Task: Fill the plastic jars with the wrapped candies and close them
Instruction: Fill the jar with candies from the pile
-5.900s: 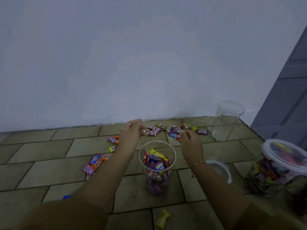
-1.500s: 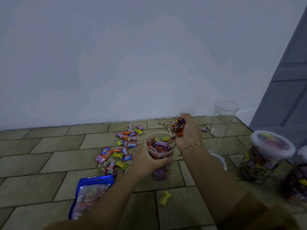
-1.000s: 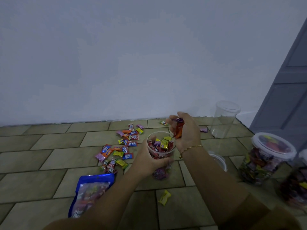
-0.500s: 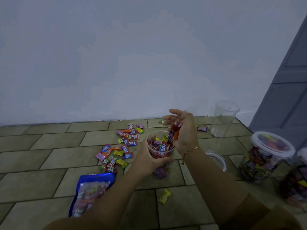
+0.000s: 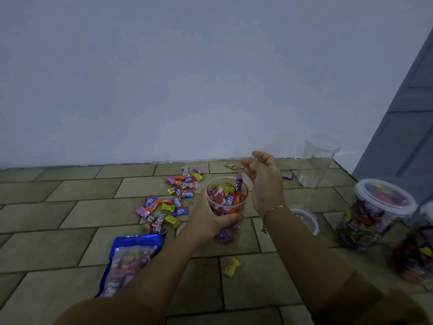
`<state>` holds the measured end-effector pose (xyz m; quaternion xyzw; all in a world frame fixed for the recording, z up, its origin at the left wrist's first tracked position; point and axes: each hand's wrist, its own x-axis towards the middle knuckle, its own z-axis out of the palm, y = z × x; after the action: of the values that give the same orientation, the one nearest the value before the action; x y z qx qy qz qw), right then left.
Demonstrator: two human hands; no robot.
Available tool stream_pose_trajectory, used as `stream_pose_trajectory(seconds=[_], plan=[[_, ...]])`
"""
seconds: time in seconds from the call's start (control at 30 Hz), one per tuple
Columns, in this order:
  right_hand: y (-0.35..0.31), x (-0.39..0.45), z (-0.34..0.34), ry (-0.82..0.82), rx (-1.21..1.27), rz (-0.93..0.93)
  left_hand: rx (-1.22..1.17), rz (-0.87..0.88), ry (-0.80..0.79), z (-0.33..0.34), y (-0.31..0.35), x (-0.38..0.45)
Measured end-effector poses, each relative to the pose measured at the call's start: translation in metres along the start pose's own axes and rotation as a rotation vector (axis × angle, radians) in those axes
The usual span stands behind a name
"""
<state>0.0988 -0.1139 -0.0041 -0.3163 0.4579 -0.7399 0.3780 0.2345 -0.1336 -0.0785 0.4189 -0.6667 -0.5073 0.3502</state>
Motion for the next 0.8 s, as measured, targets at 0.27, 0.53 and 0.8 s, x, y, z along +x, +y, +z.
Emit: stream_pose_trajectory(seconds=[0.27,0.53,0.8], plan=[[0.039,-0.027,-0.05,-0.372,-1.116,0.407,0.022,-0.003,0.036,-0.008,-0.001,-0.007],[0.06,-0.058,-0.047,-0.704,-1.57,0.399,0.018,-0.047,0.044,-0.007,0.001,-0.011],[0.055,-0.036,-0.051,-0.128,-1.117,0.174,0.017,-0.055,0.027,-0.009,0.003,-0.013]])
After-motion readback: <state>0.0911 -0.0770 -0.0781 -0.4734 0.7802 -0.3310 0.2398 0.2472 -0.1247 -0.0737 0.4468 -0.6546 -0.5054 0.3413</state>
